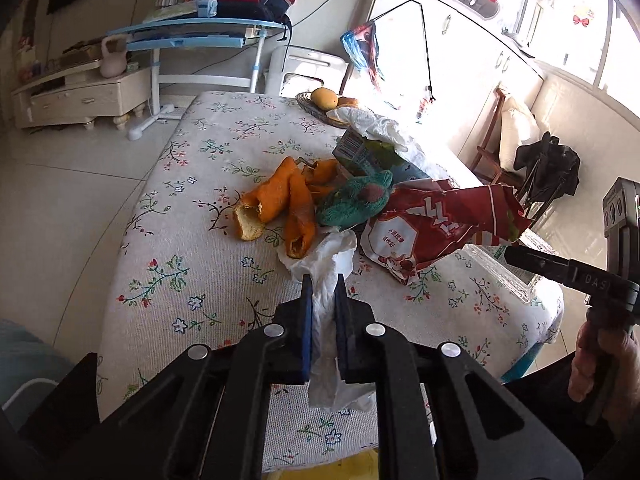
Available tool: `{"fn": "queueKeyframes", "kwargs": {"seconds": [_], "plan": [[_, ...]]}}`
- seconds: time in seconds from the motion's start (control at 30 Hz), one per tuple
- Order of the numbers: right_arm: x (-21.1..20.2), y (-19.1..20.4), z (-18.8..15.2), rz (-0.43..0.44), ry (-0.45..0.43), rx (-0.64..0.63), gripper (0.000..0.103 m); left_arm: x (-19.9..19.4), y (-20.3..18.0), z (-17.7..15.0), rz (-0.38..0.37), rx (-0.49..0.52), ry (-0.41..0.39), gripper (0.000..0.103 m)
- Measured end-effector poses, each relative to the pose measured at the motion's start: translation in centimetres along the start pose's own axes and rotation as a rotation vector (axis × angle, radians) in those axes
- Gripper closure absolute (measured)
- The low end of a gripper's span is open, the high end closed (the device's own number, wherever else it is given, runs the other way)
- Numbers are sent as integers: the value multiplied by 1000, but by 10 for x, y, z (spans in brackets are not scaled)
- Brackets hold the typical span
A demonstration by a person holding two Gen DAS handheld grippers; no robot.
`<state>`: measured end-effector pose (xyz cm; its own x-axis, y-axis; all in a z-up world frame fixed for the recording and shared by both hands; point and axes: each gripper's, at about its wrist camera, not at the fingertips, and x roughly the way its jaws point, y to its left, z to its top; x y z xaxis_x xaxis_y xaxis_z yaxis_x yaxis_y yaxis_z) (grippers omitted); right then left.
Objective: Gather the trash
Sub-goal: 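Grasp the white tissue with the left tool while the right tool grasps the clear bottle, then carry tissue and bottle over the yellow basin and open both tools to drop them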
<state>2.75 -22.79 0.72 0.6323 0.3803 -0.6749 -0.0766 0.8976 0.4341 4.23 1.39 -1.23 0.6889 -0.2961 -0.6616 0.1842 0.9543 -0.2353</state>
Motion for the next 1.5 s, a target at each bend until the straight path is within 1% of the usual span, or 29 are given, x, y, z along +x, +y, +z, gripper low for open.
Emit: {"fn": "queueKeyframes", "kwargs": {"seconds": [0.17,0.3,0.4,0.5,0.6,0.67,0.73,0.77,0.83,0.9,0.97,1.07,1.1,1.13,1.2,1.3,1.4,1.47,1.5], "plan": [[-19,-12,1,48,-49,115,46,-19,4,-4,-32,-7,-44,93],[-31,-20,-2,51,-88,164,46,-34,13,-3,-123,-63,-65,93],[-43,-25,2,71,-135,202,46,-41,27,-3,-180,-131,-81,93],[-54,-29,3,75,-179,222,46,-47,37,-2,-183,-170,-99,93],[-61,-34,4,77,-204,244,46,-51,40,-4,-167,-175,-109,93],[-61,-36,3,73,-206,251,46,-52,41,-5,-156,-172,-111,93],[-58,-35,2,57,-189,244,46,-52,40,-6,-139,-163,-108,93],[-53,-33,0,48,-157,228,46,-52,39,-7,-134,-159,-106,93],[-43,-22,-2,4,-98,165,46,-51,37,-8,-121,-147,-101,93],[-27,-9,-6,-72,-12,73,46,-50,36,-9,-115,-139,-98,93],[-14,0,-14,-119,46,1,47,-51,35,-10,-110,-132,-98,93],[-7,9,-20,-178,65,-74,47,-53,35,-11,-103,-124,-99,93],[-7,11,-21,-183,66,-89,47,-54,35,-11,-104,-124,-100,93],[-7,10,-21,-162,64,-79,47,-55,36,-10,-108,-125,-102,93],[-13,1,-20,-105,49,-13,47,-59,37,-10,-119,-128,-112,93],[-28,-21,-18,18,-1,158,47,-65,39,-10,-126,-136,-126,93],[-46,-43,-22,145,-69,324,47,-69,41,-12,-126,-145,-130,93],[-60,-54,-28,219,-115,407,47,-72,41,-13,-125,-149,-131,93],[-66,-56,-29,237,-129,429,47,-73,41,-14,-125,-150,-131,93]]}}
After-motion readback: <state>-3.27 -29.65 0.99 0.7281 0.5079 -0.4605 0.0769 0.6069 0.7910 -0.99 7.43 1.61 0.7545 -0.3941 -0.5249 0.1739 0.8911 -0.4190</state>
